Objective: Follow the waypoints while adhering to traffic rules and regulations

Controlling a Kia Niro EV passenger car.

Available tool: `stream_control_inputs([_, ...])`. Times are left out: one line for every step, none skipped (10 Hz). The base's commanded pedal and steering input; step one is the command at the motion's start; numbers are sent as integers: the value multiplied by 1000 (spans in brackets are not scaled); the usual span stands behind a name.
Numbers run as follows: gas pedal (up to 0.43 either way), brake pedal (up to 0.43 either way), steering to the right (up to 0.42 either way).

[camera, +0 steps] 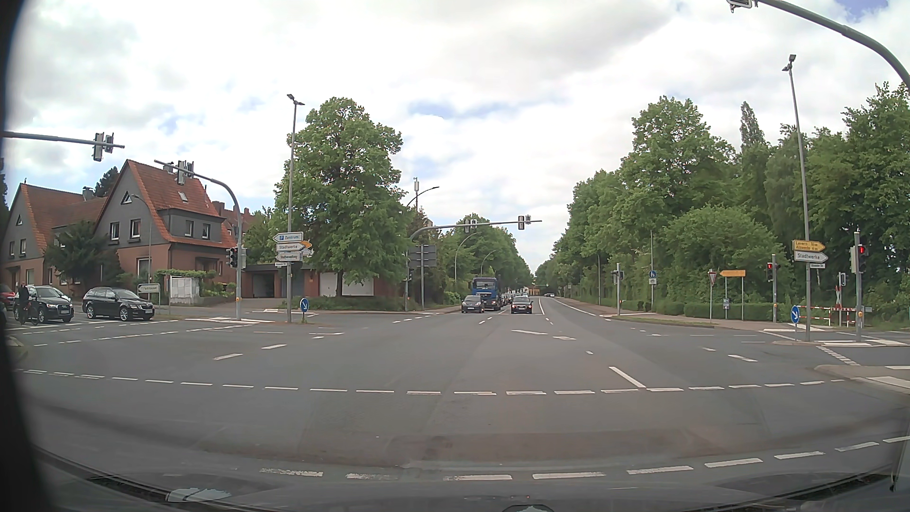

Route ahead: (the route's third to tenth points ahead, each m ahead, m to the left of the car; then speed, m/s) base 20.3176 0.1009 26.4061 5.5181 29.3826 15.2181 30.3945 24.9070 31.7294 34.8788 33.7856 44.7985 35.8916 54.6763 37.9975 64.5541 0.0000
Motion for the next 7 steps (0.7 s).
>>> stream_control_inputs([0, 0, 8])
stream_control_inputs([0, 0, 8])
stream_control_inputs([0, 0, 8])
stream_control_inputs([0, 0, 8])
stream_control_inputs([0, 0, 8])
stream_control_inputs([0, 0, 8])
stream_control_inputs([0, 0, 8])
